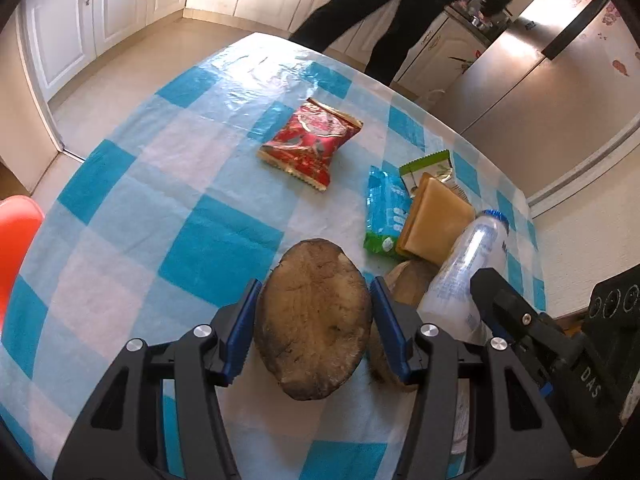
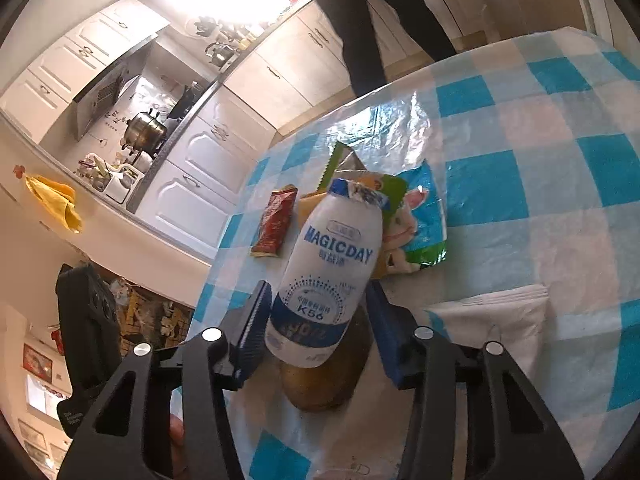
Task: Collect trash
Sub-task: 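Grasp the round brown disc with the left tool while the right tool grasps a white MAGIC-DAY bottle, then carry the disc and bottle over the orange bucket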
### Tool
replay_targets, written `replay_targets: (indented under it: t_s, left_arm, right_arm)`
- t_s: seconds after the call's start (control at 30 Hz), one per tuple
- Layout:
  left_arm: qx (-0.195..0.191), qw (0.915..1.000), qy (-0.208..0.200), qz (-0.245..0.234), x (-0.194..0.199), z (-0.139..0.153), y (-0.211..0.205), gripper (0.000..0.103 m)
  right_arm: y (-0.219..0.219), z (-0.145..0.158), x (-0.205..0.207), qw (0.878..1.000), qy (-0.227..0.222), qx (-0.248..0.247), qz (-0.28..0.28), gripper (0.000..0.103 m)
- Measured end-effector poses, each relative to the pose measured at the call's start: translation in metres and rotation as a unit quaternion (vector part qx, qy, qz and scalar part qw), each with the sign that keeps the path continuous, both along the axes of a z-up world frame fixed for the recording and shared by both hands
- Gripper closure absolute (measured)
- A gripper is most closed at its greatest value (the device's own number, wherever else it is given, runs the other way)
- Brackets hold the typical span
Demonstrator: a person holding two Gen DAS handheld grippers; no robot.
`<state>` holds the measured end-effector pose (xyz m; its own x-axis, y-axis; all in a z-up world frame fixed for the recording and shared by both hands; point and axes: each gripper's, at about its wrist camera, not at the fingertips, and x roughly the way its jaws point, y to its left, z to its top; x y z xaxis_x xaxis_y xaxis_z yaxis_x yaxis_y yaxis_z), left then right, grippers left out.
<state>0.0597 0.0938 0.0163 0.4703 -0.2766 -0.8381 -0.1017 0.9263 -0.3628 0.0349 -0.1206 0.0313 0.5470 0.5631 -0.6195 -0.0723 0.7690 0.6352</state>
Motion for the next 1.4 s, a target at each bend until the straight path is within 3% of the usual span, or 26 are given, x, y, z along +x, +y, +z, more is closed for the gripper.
replay_targets:
  t_s: [0.6, 0.93, 1.2, 1.4]
  left_arm:
    - [-0.016, 0.9997, -0.016, 0.007, -0.032, 0.004, 0.046, 0.047]
    - [-0.014, 0.9992, -0.029, 0.025, -0.062, 0.012, 0.079, 0.047]
    - [-0.009, 0.9975, -0.041, 0.056, -0.085, 0.023, 0.118, 0.047]
    - [0.005, 0.9935, -0.044, 0.105, -0.103, 0.027, 0.166, 0.047]
  right_arm:
    - [0.035, 0.019, -0.031, 0.999, -0.03, -0.027, 0.031, 0.061]
    - [0.061, 0.024, -0.053, 0.998, -0.029, -0.019, 0.062, 0.062]
    - [0.114, 0.037, -0.057, 0.992, -0.037, -0.006, 0.123, 0.062]
    - [0.17, 0.038, -0.05, 0.983, -0.026, 0.015, 0.183, 0.063]
